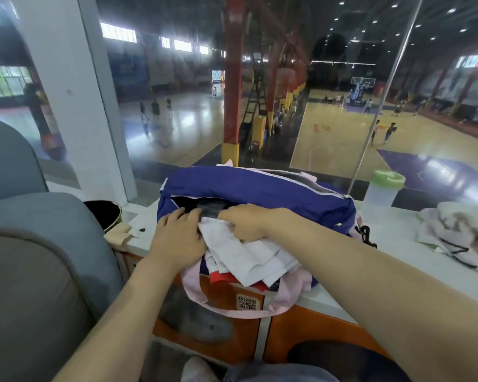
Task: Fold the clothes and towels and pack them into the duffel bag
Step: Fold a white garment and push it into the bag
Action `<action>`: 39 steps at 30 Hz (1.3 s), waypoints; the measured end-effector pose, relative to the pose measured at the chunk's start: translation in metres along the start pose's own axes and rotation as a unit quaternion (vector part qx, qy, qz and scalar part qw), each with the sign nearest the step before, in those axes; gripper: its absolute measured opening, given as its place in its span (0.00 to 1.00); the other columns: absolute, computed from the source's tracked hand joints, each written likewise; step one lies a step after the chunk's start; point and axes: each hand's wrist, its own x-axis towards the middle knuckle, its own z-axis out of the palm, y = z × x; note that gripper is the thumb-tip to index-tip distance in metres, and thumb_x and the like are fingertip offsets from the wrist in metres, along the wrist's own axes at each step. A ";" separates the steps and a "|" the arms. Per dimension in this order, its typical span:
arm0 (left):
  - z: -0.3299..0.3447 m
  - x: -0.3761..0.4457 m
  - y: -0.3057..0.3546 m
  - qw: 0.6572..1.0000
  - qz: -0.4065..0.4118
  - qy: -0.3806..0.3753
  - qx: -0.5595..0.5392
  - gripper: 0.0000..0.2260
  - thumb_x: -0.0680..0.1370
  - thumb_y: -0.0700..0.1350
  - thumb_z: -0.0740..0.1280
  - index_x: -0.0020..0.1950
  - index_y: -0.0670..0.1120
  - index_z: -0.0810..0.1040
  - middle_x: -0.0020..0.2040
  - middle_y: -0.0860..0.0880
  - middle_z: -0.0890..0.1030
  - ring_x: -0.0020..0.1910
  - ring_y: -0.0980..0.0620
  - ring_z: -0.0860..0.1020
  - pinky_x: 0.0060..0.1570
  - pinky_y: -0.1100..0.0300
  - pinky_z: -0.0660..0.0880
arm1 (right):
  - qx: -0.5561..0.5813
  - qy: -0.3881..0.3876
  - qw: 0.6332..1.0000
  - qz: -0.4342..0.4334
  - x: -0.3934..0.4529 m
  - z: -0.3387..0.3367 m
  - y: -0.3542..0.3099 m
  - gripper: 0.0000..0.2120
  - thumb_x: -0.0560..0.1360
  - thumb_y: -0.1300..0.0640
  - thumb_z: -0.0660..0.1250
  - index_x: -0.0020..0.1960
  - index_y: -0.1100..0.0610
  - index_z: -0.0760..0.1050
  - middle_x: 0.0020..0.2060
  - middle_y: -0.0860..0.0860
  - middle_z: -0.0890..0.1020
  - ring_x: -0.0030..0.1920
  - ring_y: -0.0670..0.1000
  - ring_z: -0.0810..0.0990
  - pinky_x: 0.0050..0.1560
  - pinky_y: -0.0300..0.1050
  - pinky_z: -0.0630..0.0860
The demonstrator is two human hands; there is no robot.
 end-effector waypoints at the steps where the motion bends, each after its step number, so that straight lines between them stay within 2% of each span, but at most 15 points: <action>1: 0.001 0.001 -0.003 1.000 -0.010 -0.024 0.008 0.26 0.79 0.57 0.53 0.76 0.50 0.61 0.74 0.46 0.67 0.75 0.46 0.60 0.73 0.49 0.53 | -0.004 -0.009 1.000 -0.005 0.002 0.000 -0.001 0.14 0.76 0.62 0.62 0.62 0.56 0.71 0.52 0.53 0.75 0.50 0.56 0.74 0.48 0.49 0.70; 5: 0.002 -0.004 -0.006 0.995 0.006 -0.051 0.091 0.25 0.78 0.58 0.46 0.61 0.45 0.74 0.64 0.46 0.76 0.67 0.46 0.69 0.70 0.50 0.59 | 0.000 -0.037 0.999 -0.020 0.017 -0.003 -0.005 0.15 0.75 0.62 0.63 0.62 0.56 0.71 0.52 0.52 0.76 0.49 0.53 0.72 0.47 0.45 0.67; 9: 0.011 -0.009 -0.014 0.996 0.045 0.071 -0.015 0.21 0.72 0.61 0.43 0.43 0.50 0.69 0.42 0.50 0.73 0.47 0.48 0.72 0.50 0.54 0.66 | 0.106 0.004 0.994 -0.002 0.041 -0.008 -0.009 0.18 0.75 0.62 0.64 0.64 0.53 0.73 0.58 0.51 0.77 0.55 0.53 0.75 0.52 0.45 0.70; 12: 0.009 -0.004 -0.029 0.977 0.050 0.170 -0.115 0.16 0.74 0.54 0.52 0.37 0.50 0.75 0.38 0.53 0.75 0.42 0.52 0.71 0.46 0.54 0.67 | 0.086 0.035 0.996 -0.004 0.060 -0.006 -0.015 0.16 0.75 0.54 0.68 0.62 0.53 0.73 0.58 0.51 0.77 0.56 0.54 0.75 0.58 0.49 0.71; 14: 0.004 0.009 -0.036 0.963 0.008 0.256 -0.089 0.15 0.74 0.50 0.57 0.39 0.49 0.83 0.48 0.53 0.79 0.51 0.49 0.72 0.54 0.51 0.65 | 0.020 0.089 0.996 -0.002 0.071 0.002 -0.018 0.15 0.75 0.53 0.66 0.61 0.53 0.72 0.57 0.53 0.77 0.57 0.56 0.75 0.59 0.52 0.69; 16: 0.000 0.028 -0.034 0.958 -0.009 0.283 -0.052 0.12 0.73 0.48 0.61 0.41 0.49 0.84 0.51 0.51 0.77 0.54 0.47 0.69 0.59 0.49 0.62 | -0.034 0.144 0.989 0.000 0.078 0.011 -0.020 0.15 0.76 0.55 0.64 0.62 0.54 0.71 0.58 0.54 0.77 0.60 0.57 0.74 0.60 0.52 0.67; 19: -0.002 0.056 -0.028 0.967 -0.018 0.251 -0.046 0.09 0.75 0.46 0.64 0.47 0.50 0.84 0.56 0.48 0.74 0.60 0.45 0.66 0.64 0.48 0.60 | -0.075 0.166 0.983 0.005 0.080 0.018 -0.021 0.16 0.77 0.57 0.62 0.64 0.56 0.70 0.59 0.55 0.76 0.62 0.58 0.73 0.61 0.51 0.65; 21: -0.004 0.071 -0.032 0.978 -0.008 0.204 -0.043 0.10 0.75 0.46 0.66 0.52 0.55 0.84 0.67 0.47 0.70 0.70 0.43 0.60 0.70 0.46 0.54 | -0.083 0.167 0.982 -0.003 0.076 0.018 -0.019 0.17 0.77 0.57 0.62 0.66 0.57 0.69 0.60 0.55 0.75 0.62 0.58 0.72 0.61 0.51 0.65; 24: -0.007 0.083 -0.041 0.994 -0.033 0.100 0.011 0.17 0.78 0.47 0.64 0.65 0.60 0.76 0.80 0.45 0.51 0.78 0.41 0.45 0.74 0.42 0.45 | -0.085 0.160 0.983 -0.017 0.074 0.019 -0.015 0.19 0.78 0.58 0.61 0.68 0.56 0.68 0.60 0.56 0.75 0.63 0.58 0.72 0.63 0.52 0.66; 26: -0.005 0.088 -0.043 0.994 -0.057 0.093 0.013 0.25 0.78 0.44 0.63 0.74 0.58 0.65 0.80 0.44 0.45 0.77 0.38 0.43 0.73 0.38 0.48 | -0.087 0.154 0.984 -0.024 0.073 0.019 -0.013 0.19 0.78 0.58 0.60 0.68 0.56 0.68 0.60 0.56 0.75 0.62 0.57 0.72 0.62 0.51 0.66; 28: -0.004 0.092 -0.039 0.990 -0.034 0.115 -0.076 0.30 0.77 0.39 0.62 0.77 0.55 0.59 0.79 0.42 0.47 0.76 0.35 0.48 0.72 0.38 0.54 | -0.066 0.142 0.987 -0.025 0.072 0.015 -0.011 0.18 0.77 0.57 0.61 0.67 0.55 0.69 0.60 0.55 0.76 0.60 0.57 0.74 0.61 0.50 0.67; 31: -0.005 0.091 -0.034 0.957 0.034 0.090 -0.272 0.35 0.75 0.33 0.62 0.78 0.52 0.54 0.78 0.43 0.53 0.75 0.40 0.57 0.72 0.52 0.58 | 0.000 0.080 0.997 -0.023 0.074 0.001 -0.014 0.09 0.76 0.54 0.66 0.55 0.55 0.72 0.53 0.54 0.78 0.53 0.56 0.76 0.55 0.50 0.72; 34: -0.010 0.088 -0.034 0.948 0.046 0.064 -0.308 0.35 0.77 0.34 0.62 0.79 0.52 0.51 0.77 0.43 0.54 0.75 0.45 0.58 0.66 0.63 0.56 | 0.064 0.038 0.997 0.017 0.095 -0.014 -0.015 0.09 0.74 0.53 0.69 0.50 0.57 0.74 0.45 0.54 0.78 0.46 0.55 0.76 0.49 0.48 0.73; 36: -0.015 0.090 -0.035 0.950 0.048 0.073 -0.300 0.35 0.77 0.35 0.63 0.79 0.52 0.51 0.77 0.44 0.54 0.74 0.45 0.60 0.67 0.62 0.58 | 0.087 0.084 0.990 0.078 0.117 -0.021 -0.015 0.12 0.76 0.54 0.68 0.56 0.60 0.76 0.48 0.56 0.79 0.50 0.56 0.78 0.50 0.46 0.71; 39: -0.013 0.095 -0.039 0.958 0.036 0.080 -0.272 0.35 0.77 0.39 0.66 0.79 0.52 0.52 0.77 0.43 0.55 0.75 0.43 0.60 0.72 0.53 0.60 | 0.088 0.135 0.974 0.160 0.136 -0.025 -0.011 0.18 0.83 0.60 0.55 0.72 0.62 0.66 0.67 0.59 0.73 0.67 0.59 0.71 0.57 0.44 0.71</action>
